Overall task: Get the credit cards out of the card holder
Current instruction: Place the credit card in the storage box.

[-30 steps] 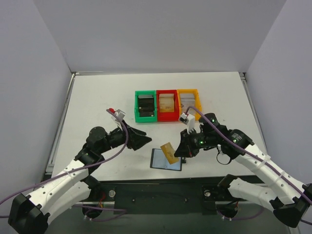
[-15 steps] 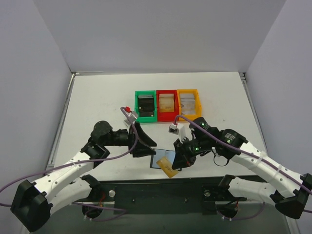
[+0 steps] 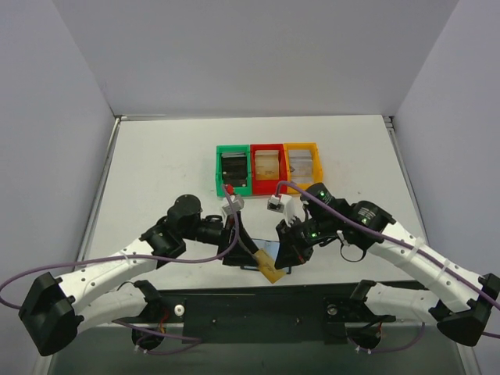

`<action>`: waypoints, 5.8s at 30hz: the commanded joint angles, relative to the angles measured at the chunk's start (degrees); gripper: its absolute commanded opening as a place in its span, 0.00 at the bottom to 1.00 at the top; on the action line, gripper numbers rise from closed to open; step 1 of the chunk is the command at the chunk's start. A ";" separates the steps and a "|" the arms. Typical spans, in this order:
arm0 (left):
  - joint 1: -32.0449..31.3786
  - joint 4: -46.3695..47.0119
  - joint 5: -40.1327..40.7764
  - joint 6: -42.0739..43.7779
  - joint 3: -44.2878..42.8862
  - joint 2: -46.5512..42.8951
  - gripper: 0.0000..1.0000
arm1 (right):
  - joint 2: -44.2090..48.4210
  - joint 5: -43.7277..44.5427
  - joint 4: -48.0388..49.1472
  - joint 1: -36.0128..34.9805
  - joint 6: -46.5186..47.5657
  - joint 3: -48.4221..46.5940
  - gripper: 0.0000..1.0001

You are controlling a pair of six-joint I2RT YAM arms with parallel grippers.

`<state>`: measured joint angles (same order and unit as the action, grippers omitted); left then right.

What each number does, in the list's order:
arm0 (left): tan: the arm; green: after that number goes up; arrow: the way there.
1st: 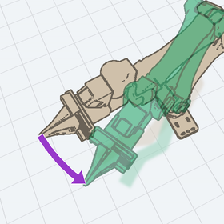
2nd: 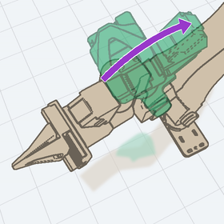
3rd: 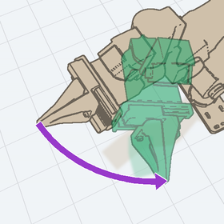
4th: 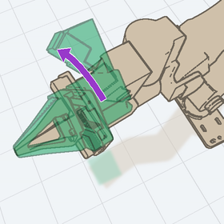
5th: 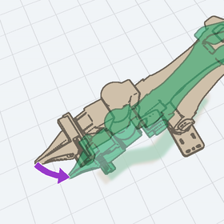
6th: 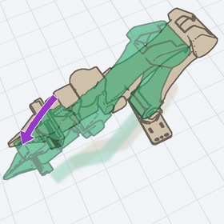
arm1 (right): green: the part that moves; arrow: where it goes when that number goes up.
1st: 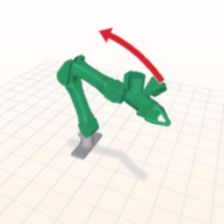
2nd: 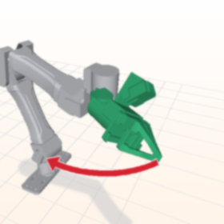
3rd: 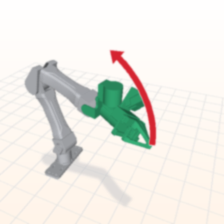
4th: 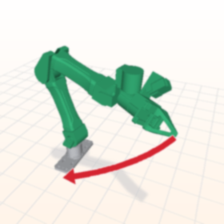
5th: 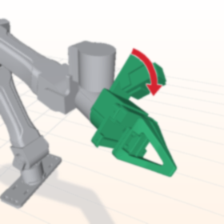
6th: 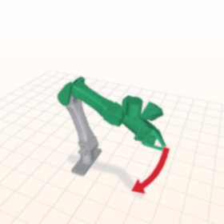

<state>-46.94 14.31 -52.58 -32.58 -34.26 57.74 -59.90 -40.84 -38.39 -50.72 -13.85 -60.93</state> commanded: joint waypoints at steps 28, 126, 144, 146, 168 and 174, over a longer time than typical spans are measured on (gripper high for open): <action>-2.90 6.87 4.32 -0.55 -0.19 -0.52 0.00 | -1.62 1.29 0.59 2.82 0.49 -5.87 0.24; 15.74 -8.78 27.62 -6.44 5.42 -25.65 0.84 | -25.18 23.96 -1.08 11.96 6.82 -31.89 0.00; 15.74 -6.22 26.30 -11.02 9.12 -25.21 0.81 | -38.26 0.06 4.38 21.98 56.27 -36.01 0.00; 15.74 -6.57 26.39 -11.10 9.30 -25.74 0.81 | -39.41 -1.16 4.38 22.51 62.06 -34.97 0.00; 15.56 -15.89 28.14 -8.56 9.39 -27.41 0.77 | -54.18 -0.73 5.70 26.99 74.58 -39.44 0.00; 15.47 -15.89 28.58 -8.56 9.65 -27.41 0.77 | -57.43 -0.82 5.61 27.34 75.46 -42.60 0.00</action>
<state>-31.42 -1.96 -24.88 -42.13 -24.34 30.65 -115.35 -39.03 -32.51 -23.64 59.31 -99.92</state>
